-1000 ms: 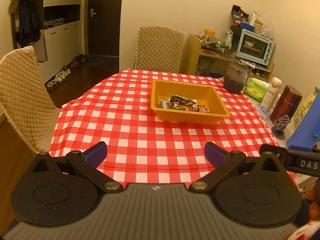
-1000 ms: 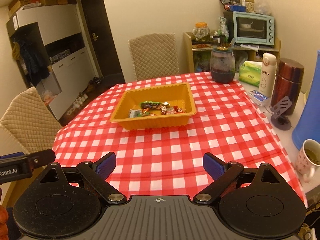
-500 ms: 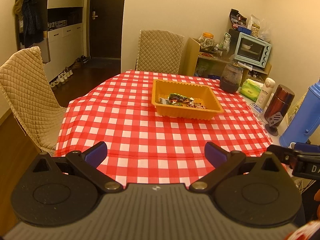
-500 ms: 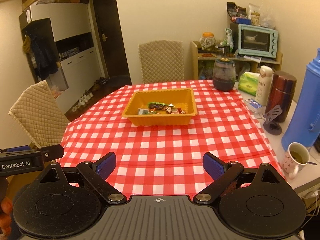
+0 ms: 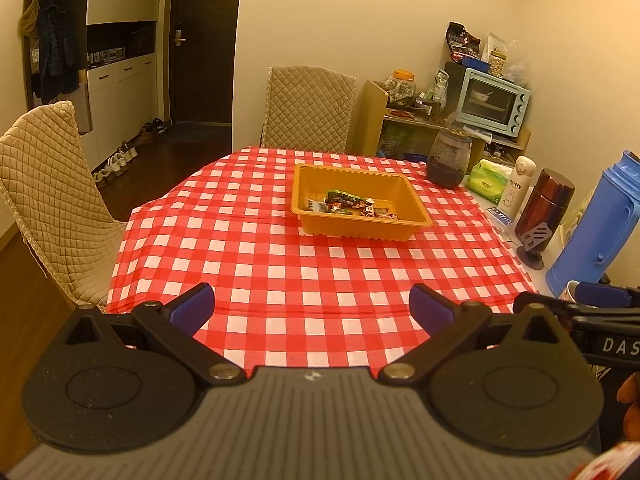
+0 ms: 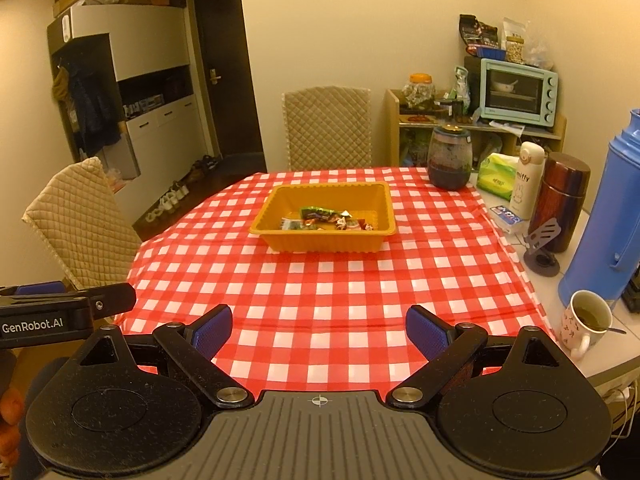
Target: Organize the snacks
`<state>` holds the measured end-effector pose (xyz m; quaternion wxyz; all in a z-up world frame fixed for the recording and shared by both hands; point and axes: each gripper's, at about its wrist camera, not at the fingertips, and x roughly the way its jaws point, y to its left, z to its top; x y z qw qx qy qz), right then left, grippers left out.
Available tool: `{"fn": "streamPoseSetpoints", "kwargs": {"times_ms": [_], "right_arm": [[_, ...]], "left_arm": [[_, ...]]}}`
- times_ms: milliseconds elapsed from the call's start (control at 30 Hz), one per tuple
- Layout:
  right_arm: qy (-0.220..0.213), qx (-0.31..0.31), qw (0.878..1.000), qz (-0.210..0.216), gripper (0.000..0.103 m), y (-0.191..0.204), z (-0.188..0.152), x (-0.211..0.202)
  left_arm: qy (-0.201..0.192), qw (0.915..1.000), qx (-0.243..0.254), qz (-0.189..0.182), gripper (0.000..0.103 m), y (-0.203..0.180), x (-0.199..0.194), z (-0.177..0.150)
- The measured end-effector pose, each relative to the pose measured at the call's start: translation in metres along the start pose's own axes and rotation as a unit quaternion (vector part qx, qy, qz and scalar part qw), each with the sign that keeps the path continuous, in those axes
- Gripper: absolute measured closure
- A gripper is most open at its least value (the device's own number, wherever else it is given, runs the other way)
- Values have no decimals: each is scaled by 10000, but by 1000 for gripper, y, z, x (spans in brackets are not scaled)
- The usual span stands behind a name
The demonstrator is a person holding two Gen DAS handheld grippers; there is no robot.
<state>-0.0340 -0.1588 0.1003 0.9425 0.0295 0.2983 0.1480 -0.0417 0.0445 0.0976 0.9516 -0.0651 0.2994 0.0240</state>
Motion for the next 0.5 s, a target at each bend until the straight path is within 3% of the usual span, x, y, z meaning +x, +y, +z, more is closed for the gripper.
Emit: {"fn": "streamPoseSetpoints", "kwargs": {"times_ms": [500], "right_arm": [[23,86,10000,-32,10,-6,-2,3]], "left_arm": [[94,9999,24,-32,0,-2,2,-1]]}}
